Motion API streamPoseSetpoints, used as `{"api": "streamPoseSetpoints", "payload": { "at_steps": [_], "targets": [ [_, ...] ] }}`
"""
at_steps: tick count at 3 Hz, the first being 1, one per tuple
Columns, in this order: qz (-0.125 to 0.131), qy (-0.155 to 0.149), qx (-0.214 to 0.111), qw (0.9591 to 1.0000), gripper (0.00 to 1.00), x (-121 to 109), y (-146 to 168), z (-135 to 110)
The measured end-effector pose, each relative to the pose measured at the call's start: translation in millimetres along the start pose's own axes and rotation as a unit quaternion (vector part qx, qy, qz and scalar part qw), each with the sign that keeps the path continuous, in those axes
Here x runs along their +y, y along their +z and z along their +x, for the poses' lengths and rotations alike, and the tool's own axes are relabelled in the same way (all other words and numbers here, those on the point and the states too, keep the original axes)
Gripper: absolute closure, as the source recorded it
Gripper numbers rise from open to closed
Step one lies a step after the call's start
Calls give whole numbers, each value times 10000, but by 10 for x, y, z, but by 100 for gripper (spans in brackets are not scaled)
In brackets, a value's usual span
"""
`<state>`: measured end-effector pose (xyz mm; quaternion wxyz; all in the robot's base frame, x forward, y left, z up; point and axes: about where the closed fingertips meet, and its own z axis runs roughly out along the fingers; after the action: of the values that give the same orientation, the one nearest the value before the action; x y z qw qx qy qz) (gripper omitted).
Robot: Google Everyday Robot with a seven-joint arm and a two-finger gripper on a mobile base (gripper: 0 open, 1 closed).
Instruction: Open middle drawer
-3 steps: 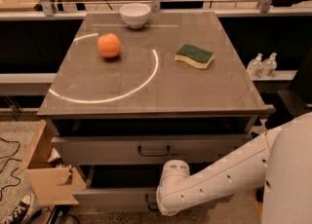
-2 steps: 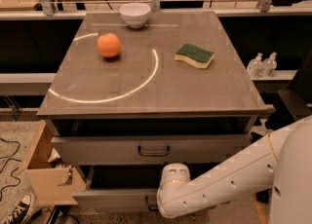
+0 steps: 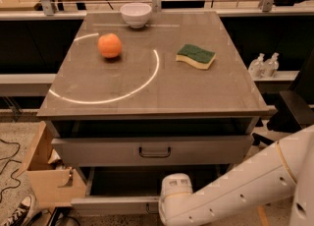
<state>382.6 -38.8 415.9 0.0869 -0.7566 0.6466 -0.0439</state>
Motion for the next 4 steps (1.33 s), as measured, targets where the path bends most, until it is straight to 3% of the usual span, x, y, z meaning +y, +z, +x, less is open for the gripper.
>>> {"api": "streamPoseSetpoints", "payload": {
  "at_steps": [4],
  "targets": [
    [173, 11, 64, 9998, 100, 131, -101, 5]
  ]
}}
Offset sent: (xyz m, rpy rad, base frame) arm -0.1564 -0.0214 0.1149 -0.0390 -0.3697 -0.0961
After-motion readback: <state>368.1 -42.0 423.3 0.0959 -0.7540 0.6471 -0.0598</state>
